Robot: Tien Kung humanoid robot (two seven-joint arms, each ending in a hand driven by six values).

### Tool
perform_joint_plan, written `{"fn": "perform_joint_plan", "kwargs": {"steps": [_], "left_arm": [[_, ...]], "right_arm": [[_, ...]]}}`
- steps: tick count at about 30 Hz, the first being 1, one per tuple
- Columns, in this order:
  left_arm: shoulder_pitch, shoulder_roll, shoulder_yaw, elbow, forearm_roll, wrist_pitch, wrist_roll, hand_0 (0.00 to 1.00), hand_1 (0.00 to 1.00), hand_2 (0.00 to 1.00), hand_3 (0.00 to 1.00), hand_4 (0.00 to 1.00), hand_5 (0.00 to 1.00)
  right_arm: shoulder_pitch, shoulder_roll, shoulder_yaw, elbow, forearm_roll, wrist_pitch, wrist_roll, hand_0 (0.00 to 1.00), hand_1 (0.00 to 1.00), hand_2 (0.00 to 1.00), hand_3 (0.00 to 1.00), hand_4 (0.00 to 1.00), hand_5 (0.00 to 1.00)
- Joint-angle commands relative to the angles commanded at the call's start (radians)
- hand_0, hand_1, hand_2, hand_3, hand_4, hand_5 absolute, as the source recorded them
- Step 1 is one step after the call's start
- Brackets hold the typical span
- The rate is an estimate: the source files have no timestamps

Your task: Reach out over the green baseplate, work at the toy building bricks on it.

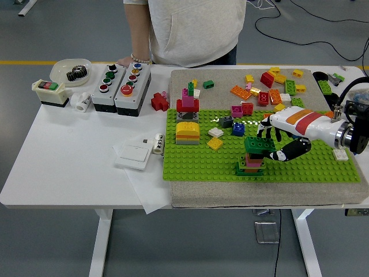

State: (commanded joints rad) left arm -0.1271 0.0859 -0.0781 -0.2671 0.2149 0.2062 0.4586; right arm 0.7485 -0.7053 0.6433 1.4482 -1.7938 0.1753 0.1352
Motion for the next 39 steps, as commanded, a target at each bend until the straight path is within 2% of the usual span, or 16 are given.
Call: {"fn": "perform_joint_plan", "kwargs": {"steps": [12,25,32,39], "left_arm": [[-0.001,-0.001,-0.003,0.000,0.004,-0.001,0.002,0.493,0.595,0.698,0.869,0.991,0.849],[0.000,0.001,-0.005,0.001,0.007,-0.003,0.003,0.490,0.595,0.697,0.869,0.987,0.848],[0.000,0.002,-0.004,0.001,0.008,-0.002,0.004,0.487,0.593,0.696,0.868,0.985,0.849],[-0.002,0.002,-0.003,0.000,0.011,-0.001,0.005,0.485,0.593,0.692,0.868,0.984,0.849]], "right_arm": [[-0.013,0.008,0.009,0.019,0.027,-0.065,-0.046,0.239,0.376,0.465,0.489,0.654,0.292],[-0.017,-0.006,0.018,0.133,-0.052,-0.057,-0.115,0.229,0.372,0.466,0.487,0.665,0.326],[-0.016,-0.003,0.002,0.158,-0.097,-0.058,-0.137,0.225,0.368,0.465,0.488,0.672,0.352],[-0.014,0.005,-0.015,0.154,-0.106,-0.058,-0.138,0.224,0.368,0.466,0.489,0.675,0.361]]}}
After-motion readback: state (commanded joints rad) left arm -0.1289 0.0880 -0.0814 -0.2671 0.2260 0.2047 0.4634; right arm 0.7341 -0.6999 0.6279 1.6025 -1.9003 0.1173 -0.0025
